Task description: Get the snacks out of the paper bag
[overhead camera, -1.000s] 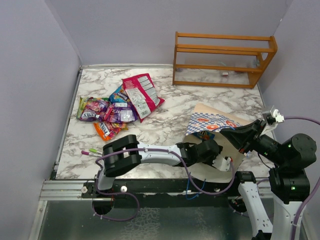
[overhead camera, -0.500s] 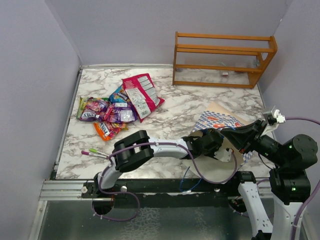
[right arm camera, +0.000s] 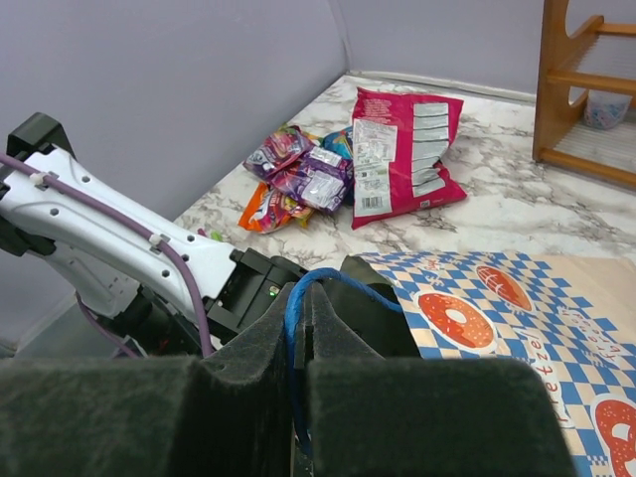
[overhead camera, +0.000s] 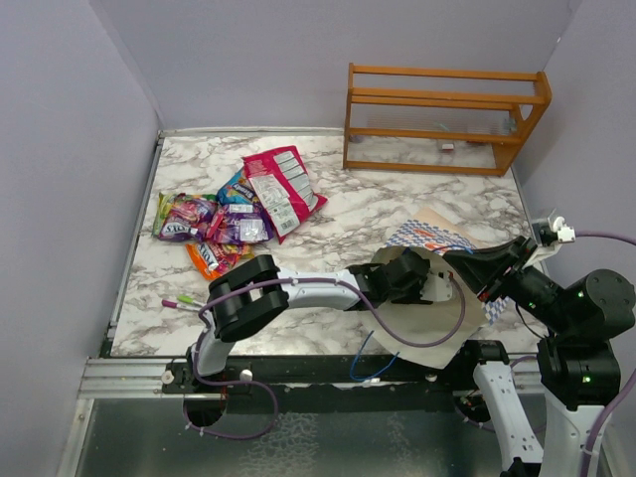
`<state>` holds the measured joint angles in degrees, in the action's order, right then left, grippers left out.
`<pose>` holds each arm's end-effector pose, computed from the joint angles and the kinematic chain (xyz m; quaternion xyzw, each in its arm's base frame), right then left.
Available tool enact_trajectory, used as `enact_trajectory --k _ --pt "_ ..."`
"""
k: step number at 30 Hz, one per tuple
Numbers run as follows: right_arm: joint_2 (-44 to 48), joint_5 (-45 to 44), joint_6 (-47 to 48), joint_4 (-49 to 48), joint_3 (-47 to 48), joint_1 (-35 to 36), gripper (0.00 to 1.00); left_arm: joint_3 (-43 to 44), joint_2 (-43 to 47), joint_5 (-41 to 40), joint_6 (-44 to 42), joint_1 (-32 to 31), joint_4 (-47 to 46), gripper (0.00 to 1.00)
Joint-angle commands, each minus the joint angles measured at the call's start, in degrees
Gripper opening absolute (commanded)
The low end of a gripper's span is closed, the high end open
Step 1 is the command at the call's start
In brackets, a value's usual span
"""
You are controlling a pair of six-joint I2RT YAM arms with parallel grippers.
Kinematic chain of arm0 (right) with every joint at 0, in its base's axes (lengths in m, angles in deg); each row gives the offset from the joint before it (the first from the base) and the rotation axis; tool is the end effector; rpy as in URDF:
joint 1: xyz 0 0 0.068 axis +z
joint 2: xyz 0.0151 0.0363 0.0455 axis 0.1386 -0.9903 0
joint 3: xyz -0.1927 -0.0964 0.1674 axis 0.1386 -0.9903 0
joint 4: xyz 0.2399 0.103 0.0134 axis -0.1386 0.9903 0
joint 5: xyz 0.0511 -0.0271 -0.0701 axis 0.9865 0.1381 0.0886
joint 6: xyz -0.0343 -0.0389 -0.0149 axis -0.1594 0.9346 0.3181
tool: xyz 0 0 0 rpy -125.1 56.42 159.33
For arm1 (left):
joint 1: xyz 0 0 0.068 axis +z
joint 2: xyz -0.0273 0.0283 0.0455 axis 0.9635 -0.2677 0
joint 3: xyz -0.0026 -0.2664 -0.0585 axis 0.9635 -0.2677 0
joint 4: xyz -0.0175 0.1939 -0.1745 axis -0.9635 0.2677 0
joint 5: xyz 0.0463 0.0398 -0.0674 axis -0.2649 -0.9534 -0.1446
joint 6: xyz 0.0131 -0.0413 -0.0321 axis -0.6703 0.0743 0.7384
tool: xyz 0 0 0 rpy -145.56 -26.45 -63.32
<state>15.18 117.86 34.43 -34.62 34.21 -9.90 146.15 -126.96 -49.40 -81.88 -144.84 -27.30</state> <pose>0.0322 0.0247 0.4199 -0.1369 0.6976 0.3877 0.5867 0.1544 -0.4191 0.1864 0.6512 0.6013 -0.1100 0.4498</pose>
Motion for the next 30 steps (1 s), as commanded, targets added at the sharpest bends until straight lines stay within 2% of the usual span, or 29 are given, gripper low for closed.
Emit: enact_trajectory --k 1,4,8,12,17,24,30 --pt "-0.20 -1.57 -1.50 -1.24 0.49 0.18 0.02 0.79 2.35 2.87 12.54 -0.20 -5.27 0.55" --pt "-0.10 -1.73 -1.51 -1.13 0.84 0.18 0.02 1.47 1.52 2.51 18.55 -0.27 -7.17 0.55" --pt "-0.25 -1.62 -1.43 -0.65 1.28 0.18 0.02 4.20 -1.14 -1.96 22.57 -0.47 -7.53 0.55" --pt "-0.22 -1.29 -1.67 -0.88 1.16 0.18 0.02 5.05 -3.74 -7.72 24.33 -0.47 -10.19 0.55" --pt "-0.42 -0.95 -1.73 -0.99 1.32 0.18 0.02 6.70 -6.71 -9.97 25.94 -0.80 -13.00 0.56" --pt "-0.95 -0.93 -0.91 -0.02 2.53 0.18 0.02 8.71 -10.72 -14.01 27.31 -1.04 -15.97 0.64" --pt "-1.44 -1.51 -0.17 0.67 4.38 0.18 0.02 4.75 -7.37 -12.51 29.84 -2.22 -18.73 0.64"
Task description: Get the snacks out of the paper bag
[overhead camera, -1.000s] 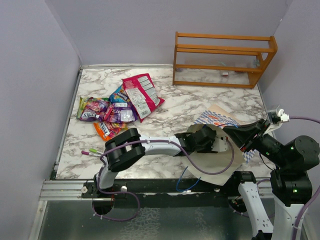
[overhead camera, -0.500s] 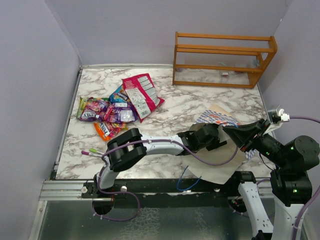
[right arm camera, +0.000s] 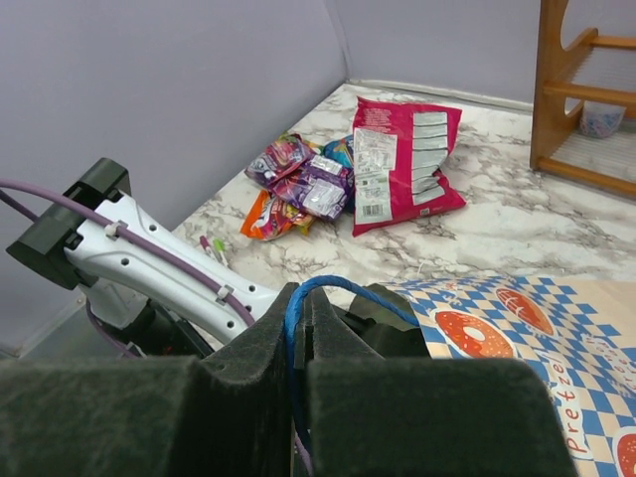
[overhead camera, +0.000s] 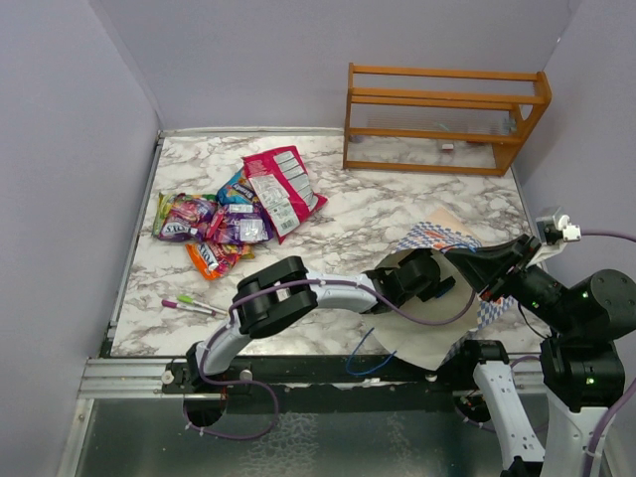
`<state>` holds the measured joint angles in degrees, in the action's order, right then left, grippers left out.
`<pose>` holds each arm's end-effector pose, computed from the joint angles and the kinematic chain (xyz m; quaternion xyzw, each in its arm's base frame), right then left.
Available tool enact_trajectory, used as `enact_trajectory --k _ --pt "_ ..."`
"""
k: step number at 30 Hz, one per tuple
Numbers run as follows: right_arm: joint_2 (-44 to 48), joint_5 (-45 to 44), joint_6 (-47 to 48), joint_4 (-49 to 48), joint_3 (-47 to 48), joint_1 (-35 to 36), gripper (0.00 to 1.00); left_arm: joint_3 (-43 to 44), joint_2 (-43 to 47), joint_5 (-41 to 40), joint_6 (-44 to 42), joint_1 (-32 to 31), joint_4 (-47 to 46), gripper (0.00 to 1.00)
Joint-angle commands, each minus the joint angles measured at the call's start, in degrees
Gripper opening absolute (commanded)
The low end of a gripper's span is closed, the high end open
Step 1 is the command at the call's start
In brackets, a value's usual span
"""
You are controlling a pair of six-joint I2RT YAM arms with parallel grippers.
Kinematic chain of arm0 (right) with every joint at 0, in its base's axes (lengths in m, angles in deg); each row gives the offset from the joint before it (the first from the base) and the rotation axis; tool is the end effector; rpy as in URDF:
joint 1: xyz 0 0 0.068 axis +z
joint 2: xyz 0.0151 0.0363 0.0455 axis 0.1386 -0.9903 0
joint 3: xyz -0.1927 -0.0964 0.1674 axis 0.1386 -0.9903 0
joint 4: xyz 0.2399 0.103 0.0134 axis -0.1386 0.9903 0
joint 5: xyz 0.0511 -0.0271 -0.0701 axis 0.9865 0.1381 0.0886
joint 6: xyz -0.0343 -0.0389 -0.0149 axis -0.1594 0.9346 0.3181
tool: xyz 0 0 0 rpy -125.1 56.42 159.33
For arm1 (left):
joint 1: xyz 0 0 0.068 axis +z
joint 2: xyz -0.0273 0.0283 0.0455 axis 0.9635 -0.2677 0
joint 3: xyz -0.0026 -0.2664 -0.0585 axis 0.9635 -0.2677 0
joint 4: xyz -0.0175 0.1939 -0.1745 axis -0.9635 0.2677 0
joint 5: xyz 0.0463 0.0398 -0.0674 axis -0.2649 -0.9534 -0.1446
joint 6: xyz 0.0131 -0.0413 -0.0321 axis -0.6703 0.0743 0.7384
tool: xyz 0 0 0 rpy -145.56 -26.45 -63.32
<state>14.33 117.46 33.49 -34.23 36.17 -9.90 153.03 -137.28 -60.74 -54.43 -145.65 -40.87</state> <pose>0.0301 0.0246 0.4276 -0.1313 0.6956 0.3894 0.5893 0.1688 -0.4596 0.1669 0.4167 0.7257 -0.1916 0.5128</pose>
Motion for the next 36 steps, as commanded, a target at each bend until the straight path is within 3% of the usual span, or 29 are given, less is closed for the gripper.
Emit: enact_trajectory --k 1,8,22,26,36 --pt "-0.62 -0.83 0.82 -0.10 2.37 0.18 0.02 -3.29 3.78 -0.88 2.54 -1.85 -5.83 0.64" --pt "-1.40 6.84 -1.04 -7.59 0.69 0.18 0.02 -11.17 7.80 -0.83 3.45 -2.50 -8.19 0.63" --pt "-1.26 11.08 -1.72 -7.02 1.15 0.18 0.02 -5.50 -0.48 -9.21 1.96 -2.56 -4.09 0.73" --pt "-1.26 11.15 -1.42 -7.04 1.04 0.18 0.02 -6.95 -1.43 -8.10 4.70 -2.55 -3.20 0.89" --pt "-0.65 10.28 -1.04 -6.71 -0.52 0.18 0.02 -6.59 0.19 -11.25 6.76 -2.94 4.76 0.95"
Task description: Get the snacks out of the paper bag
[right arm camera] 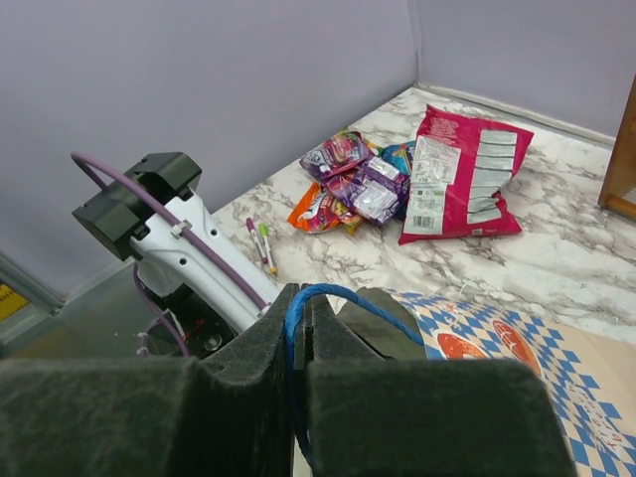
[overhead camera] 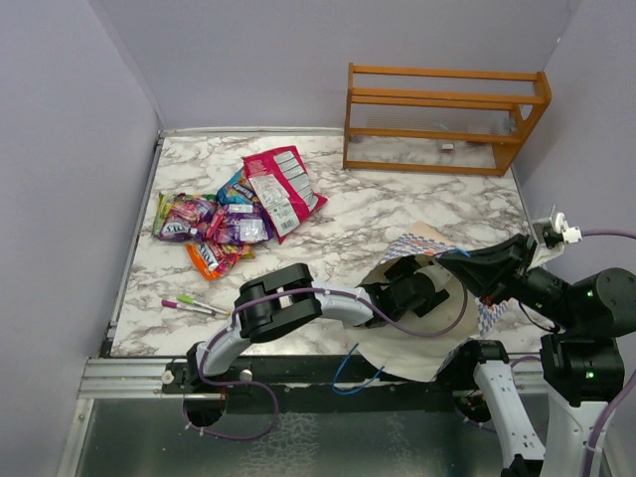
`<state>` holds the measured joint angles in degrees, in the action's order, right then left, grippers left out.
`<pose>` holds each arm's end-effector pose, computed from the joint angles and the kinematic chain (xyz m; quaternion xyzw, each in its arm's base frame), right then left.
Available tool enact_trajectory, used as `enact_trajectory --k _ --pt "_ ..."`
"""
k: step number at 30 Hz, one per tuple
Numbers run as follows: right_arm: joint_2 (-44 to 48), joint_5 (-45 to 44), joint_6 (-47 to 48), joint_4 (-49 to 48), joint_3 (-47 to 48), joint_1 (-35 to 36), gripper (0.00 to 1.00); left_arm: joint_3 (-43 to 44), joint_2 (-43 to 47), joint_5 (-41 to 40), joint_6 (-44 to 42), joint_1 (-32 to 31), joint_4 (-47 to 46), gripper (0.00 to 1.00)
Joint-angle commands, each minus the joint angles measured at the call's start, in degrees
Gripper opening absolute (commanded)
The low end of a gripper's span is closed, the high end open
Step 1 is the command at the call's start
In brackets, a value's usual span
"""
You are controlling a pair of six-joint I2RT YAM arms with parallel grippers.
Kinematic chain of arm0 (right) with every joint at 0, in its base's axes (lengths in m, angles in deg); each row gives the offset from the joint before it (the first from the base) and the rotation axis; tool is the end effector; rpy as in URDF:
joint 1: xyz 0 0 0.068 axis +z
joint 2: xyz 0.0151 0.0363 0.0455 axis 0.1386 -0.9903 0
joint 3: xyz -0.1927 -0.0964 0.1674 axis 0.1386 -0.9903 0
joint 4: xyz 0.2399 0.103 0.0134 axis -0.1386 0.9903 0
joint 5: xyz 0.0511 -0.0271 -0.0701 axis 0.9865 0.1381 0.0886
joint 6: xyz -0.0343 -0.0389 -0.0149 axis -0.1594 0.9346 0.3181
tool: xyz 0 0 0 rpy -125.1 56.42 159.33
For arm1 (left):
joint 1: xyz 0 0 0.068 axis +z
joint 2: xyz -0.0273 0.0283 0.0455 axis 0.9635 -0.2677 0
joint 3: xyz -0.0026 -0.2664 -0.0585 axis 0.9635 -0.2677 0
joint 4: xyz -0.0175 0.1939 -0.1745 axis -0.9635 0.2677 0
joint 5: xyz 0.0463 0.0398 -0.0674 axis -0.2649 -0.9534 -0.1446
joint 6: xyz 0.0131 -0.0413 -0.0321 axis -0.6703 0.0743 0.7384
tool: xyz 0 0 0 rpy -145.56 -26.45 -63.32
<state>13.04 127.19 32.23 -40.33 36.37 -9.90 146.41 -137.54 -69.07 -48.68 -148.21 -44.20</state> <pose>0.0316 0.0283 0.4383 -0.2022 0.6599 0.4349 0.5784 0.1471 -0.4466 0.1354 0.3719 0.7579 -0.1577 0.5122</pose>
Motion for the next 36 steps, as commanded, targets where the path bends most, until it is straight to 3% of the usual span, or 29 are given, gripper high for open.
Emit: enact_trajectory --k 1,13,18,27,33,36 --pt "0.70 0.45 0.32 -0.56 -0.86 0.18 0.02 0.32 0.69 -3.75 0.62 -0.70 8.91 0.96" --pt "0.91 -0.60 0.96 0.26 -1.75 0.22 0.02 -3.59 2.48 -6.21 1.15 -2.04 11.87 0.96" --pt "0.73 -1.32 1.34 0.78 -1.34 0.18 0.02 -4.82 1.41 -5.10 3.11 -1.81 11.86 0.92" --pt "0.38 -2.39 2.31 1.73 -0.05 0.18 0.02 -7.98 1.43 -2.99 7.80 -1.34 11.70 0.54" --pt "0.29 -2.64 2.32 1.66 0.02 0.18 0.02 -8.97 2.14 -2.57 7.71 -1.38 11.28 0.23" --pt "0.27 -2.70 2.29 1.73 0.05 0.18 0.02 -8.61 3.51 -2.24 6.04 -1.38 11.37 0.13"
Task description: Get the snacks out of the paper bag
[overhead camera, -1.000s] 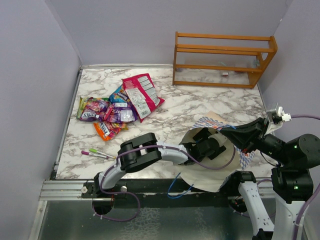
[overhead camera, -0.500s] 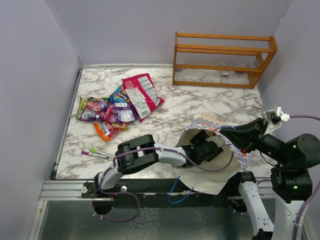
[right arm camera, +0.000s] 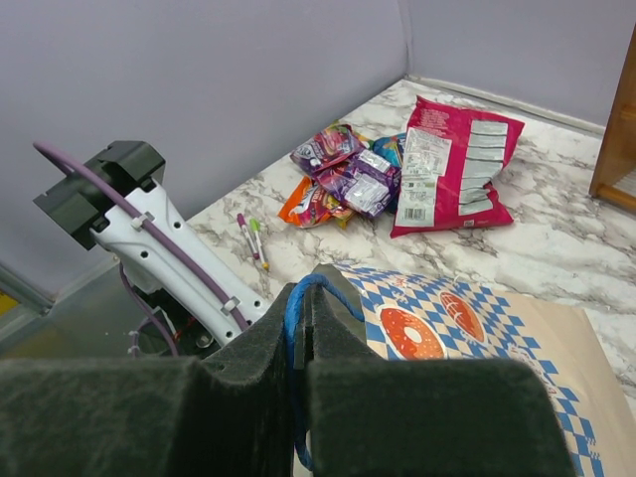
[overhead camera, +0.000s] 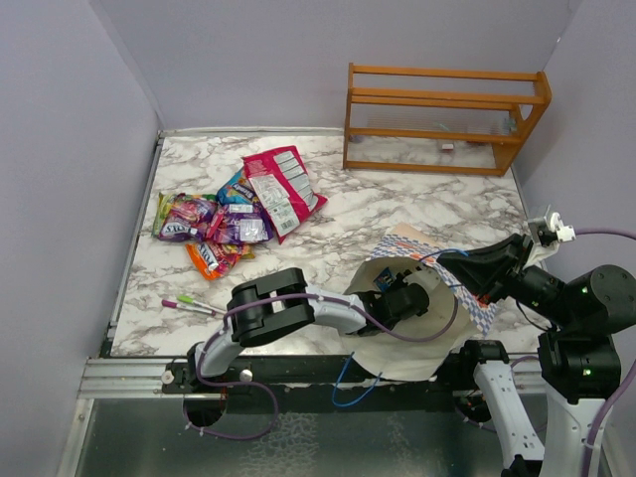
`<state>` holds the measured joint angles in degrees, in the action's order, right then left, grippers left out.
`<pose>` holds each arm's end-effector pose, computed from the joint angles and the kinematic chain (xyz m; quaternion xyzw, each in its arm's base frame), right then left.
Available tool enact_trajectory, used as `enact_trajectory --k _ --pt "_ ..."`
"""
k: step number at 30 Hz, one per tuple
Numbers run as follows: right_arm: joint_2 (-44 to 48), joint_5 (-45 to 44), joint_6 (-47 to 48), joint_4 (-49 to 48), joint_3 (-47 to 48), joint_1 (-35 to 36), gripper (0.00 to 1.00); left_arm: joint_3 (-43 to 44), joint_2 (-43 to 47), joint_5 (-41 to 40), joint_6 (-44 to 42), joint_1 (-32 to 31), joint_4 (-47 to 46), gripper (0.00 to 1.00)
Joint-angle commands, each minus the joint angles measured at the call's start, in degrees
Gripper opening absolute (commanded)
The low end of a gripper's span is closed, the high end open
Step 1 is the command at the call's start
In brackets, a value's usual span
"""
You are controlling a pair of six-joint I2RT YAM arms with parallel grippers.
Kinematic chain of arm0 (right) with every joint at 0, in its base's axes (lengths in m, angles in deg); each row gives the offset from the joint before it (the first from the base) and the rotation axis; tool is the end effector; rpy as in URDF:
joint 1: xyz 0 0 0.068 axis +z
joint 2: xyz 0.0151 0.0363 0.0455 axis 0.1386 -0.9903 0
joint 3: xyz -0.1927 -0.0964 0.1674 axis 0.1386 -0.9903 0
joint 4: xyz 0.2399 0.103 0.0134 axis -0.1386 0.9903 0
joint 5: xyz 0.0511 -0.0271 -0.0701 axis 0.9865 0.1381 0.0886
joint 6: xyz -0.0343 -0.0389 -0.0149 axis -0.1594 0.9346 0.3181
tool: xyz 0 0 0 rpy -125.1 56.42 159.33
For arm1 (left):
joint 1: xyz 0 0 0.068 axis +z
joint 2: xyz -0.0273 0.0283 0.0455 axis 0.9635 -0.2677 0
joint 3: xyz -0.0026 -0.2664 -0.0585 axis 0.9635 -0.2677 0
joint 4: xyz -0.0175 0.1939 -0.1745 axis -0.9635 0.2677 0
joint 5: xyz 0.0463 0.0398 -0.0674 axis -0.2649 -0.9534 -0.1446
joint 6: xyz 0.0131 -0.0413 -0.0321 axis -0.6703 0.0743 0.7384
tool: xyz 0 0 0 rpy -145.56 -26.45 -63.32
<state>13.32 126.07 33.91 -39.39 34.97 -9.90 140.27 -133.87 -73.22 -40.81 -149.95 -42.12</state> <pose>0.0357 0.0278 0.4308 -0.1970 0.6688 0.4252 0.5772 0.1292 -0.4251 0.1293 0.3293 0.7905 -0.1482 0.4947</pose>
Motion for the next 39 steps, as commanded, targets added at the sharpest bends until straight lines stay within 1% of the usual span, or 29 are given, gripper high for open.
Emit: enact_trajectory --k 1,3,4,8,13,17,21,25,29,31,33,36,39 --pt "-0.07 -1.61 0.61 0.79 1.40 0.18 0.02 -2.19 0.51 2.09 -2.47 0.35 9.36 0.10" --pt "-0.08 -1.74 0.68 0.79 1.45 0.18 0.02 -1.55 2.03 2.26 -4.42 0.34 9.42 0.03" --pt "-0.13 -1.85 0.73 0.81 1.45 0.18 0.02 -1.10 2.86 2.67 -5.22 0.34 9.73 0.01" --pt "-0.02 -2.16 1.01 1.11 1.28 0.23 0.02 0.78 6.46 4.43 -7.44 0.20 10.98 0.00" --pt "0.26 -3.77 1.07 1.85 1.07 0.18 0.02 1.71 11.71 10.62 -8.71 -0.62 11.50 0.00" --pt "0.01 -6.87 1.09 3.22 1.61 0.18 0.02 0.04 16.02 17.62 -10.70 -2.67 11.73 0.00" --pt "-0.33 -10.51 0.59 3.74 1.42 0.18 0.02 -2.74 21.11 20.36 -13.04 -5.76 12.04 0.00" --pt "-0.79 -12.89 -0.74 2.77 0.85 0.18 0.02 -5.61 27.93 20.06 -15.35 -8.30 13.73 0.00" --pt "-1.70 -14.50 -1.40 1.55 0.82 0.18 0.02 -8.85 36.36 20.02 -15.82 -9.60 15.47 0.00" --pt "-2.06 -16.65 -1.66 1.49 0.82 0.18 0.02 -10.32 41.47 21.89 -15.96 -9.68 16.58 0.00" --pt "-2.42 -19.82 -2.05 1.43 0.45 0.18 0.02 -11.42 46.73 24.90 -17.91 -9.68 17.99 0.00" --pt "-2.94 -24.47 -2.42 1.18 -0.66 0.18 0.02 -9.90 53.89 27.07 -19.45 -9.68 21.52 0.00" --pt "-4.24 -28.45 -3.12 0.36 -1.01 0.18 0.02 -7.38 59.59 25.58 -20.54 -9.68 23.75 0.00"
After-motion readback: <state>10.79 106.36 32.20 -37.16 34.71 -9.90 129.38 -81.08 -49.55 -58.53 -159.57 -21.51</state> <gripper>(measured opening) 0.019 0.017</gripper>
